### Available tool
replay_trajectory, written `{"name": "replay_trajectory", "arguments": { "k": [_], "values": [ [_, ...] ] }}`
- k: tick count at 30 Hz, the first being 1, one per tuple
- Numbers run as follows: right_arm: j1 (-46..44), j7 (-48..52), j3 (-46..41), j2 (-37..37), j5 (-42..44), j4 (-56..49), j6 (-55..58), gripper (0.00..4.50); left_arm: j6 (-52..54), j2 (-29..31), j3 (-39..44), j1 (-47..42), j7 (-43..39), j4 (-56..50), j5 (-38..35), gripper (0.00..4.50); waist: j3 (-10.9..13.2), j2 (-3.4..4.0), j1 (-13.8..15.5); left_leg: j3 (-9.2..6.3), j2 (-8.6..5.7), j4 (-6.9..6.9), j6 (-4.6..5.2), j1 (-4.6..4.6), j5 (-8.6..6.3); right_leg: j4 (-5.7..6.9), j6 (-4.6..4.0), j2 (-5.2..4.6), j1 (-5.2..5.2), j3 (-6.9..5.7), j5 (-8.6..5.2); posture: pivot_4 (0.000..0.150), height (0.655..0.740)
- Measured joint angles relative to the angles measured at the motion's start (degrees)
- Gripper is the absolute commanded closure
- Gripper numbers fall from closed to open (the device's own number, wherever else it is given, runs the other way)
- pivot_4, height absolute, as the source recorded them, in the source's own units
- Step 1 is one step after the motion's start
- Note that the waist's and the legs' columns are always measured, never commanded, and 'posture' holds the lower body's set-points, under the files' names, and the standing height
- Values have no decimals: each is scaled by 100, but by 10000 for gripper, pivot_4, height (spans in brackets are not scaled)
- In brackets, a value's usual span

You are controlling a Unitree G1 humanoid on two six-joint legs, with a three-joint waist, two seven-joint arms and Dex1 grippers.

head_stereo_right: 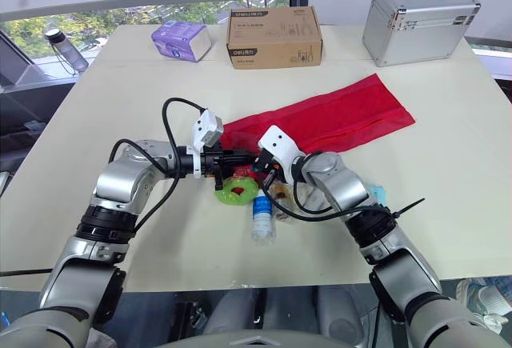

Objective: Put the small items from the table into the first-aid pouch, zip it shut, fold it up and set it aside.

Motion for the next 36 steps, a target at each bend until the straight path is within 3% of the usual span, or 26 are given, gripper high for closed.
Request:
{"name": "replay_trajectory", "arguments": {
  "k": [5,7,10,14,15,16,20,25,28,30,34,36],
  "values": [
    [180,325,-171,-155,101,-220,-250,44908,-197,81,-12,30,-6,-2,52,45000,0,1,27,-1,-2,0,-1,-2,0,-3,0,-2,1,0,0,1500,7400],
    [379,627,-296,-423,275,-605,-247,39884,-306,125,-29,27,-5,68,140,45000,0,0,51,-1,-5,2,0,-5,0,-7,0,-5,2,0,0,1500,7400],
    [652,1060,-664,-1090,554,-1341,-102,29066,-443,244,-42,35,-31,279,237,45000,1,1,33,2,-7,4,19,-3,-11,-3,1,-7,3,0,1,1500,7400],
    [1208,1625,-1323,-1818,1275,-2518,86,9927,-852,367,-119,34,-228,408,389,45000,2,3,23,-2,2,-4,22,-1,-13,-4,0,0,1,-4,0,1500,7400],
    [1454,1825,-1674,-2180,1523,-2889,122,3110,-1027,474,-145,39,-342,447,454,45000,2,3,32,0,0,-2,23,-2,-14,-6,0,-2,2,-3,0,1500,7400],
    [1555,1911,-1848,-2334,1610,-3028,124,491,-1090,561,-144,63,-398,488,479,45000,2,2,32,0,0,-2,24,-2,-14,-7,0,-2,3,-3,0,1500,7400],
    [2297,2257,-2733,-3055,2161,-3708,128,491,-1718,966,-208,53,-697,966,757,45000,2,3,22,6,2,-1,26,3,-15,-5,1,-1,5,1,0,1500,7400],
    [3557,2504,-4271,-3718,2607,-4327,110,491,-3012,1275,-253,-532,-519,2534,1378,45000,0,2,82,3,-1,1,27,3,-15,-4,1,-2,11,-4,0,1500,7400],
    [4192,2558,-5118,-3810,2840,-4533,114,0,-2962,1297,-30,-848,-549,3052,1304,36553,-1,0,81,3,-1,3,27,0,-15,-4,2,-3,13,-4,0,1500,7400],
    [4474,2566,-5497,-3831,3037,-4664,134,0,-2743,1300,142,-852,-689,3017,1127,27767,-1,0,60,4,0,4,27,1,-15,-4,2,-3,14,-3,0,1500,7400],
    [4821,2435,-6081,-3841,3475,-4944,277,0,-1471,1163,587,-532,-589,1662,398,9524,0,-1,61,2,4,6,27,3,-15,-4,2,-4,20,-4,0,1500,7400],
    [4853,2344,-6195,-3859,3647,-5026,350,0,-1029,1037,598,-435,-457,1038,231,9524,0,0,70,2,3,7,27,5,-15,-5,2,-4,25,-3,0,1500,7400]
  ]
}}
